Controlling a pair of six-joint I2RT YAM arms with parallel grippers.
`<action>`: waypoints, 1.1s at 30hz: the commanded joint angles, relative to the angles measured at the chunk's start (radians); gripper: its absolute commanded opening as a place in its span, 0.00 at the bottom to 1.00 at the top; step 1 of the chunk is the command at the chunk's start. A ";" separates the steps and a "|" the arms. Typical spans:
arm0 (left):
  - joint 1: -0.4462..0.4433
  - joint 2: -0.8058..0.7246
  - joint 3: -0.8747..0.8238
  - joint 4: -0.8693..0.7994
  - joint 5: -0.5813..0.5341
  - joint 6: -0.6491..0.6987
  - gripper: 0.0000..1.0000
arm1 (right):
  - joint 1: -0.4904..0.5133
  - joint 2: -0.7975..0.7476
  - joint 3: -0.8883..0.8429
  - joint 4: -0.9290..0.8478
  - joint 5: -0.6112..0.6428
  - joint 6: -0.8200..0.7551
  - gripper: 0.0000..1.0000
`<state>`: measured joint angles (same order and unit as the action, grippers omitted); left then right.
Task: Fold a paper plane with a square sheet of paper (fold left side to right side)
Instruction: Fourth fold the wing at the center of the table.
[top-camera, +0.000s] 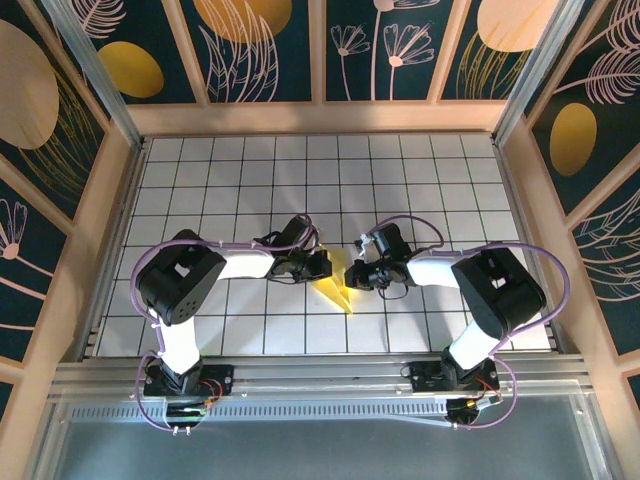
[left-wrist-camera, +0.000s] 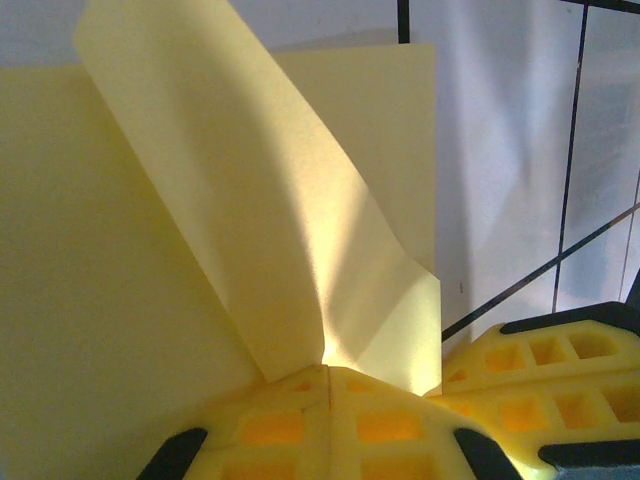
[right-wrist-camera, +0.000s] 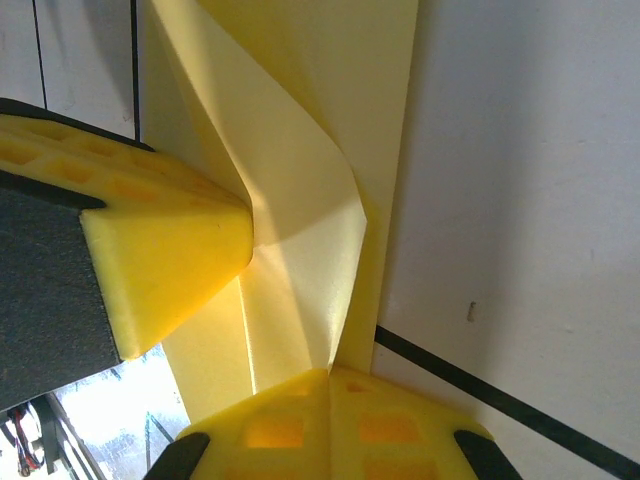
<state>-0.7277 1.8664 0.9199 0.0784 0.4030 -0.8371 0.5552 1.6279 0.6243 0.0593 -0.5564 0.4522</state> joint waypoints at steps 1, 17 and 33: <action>-0.004 0.042 -0.024 -0.044 -0.047 0.018 0.02 | -0.003 0.015 -0.011 -0.115 0.076 -0.012 0.00; -0.004 0.068 -0.034 -0.043 -0.056 0.010 0.01 | -0.041 -0.120 0.039 -0.055 0.029 0.043 0.25; -0.004 0.061 -0.032 -0.043 -0.059 0.006 0.01 | -0.020 -0.343 -0.094 -0.057 -0.146 0.108 0.00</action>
<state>-0.7277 1.8771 0.9192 0.1040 0.4072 -0.8379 0.5041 1.2900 0.5838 -0.0380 -0.6147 0.5148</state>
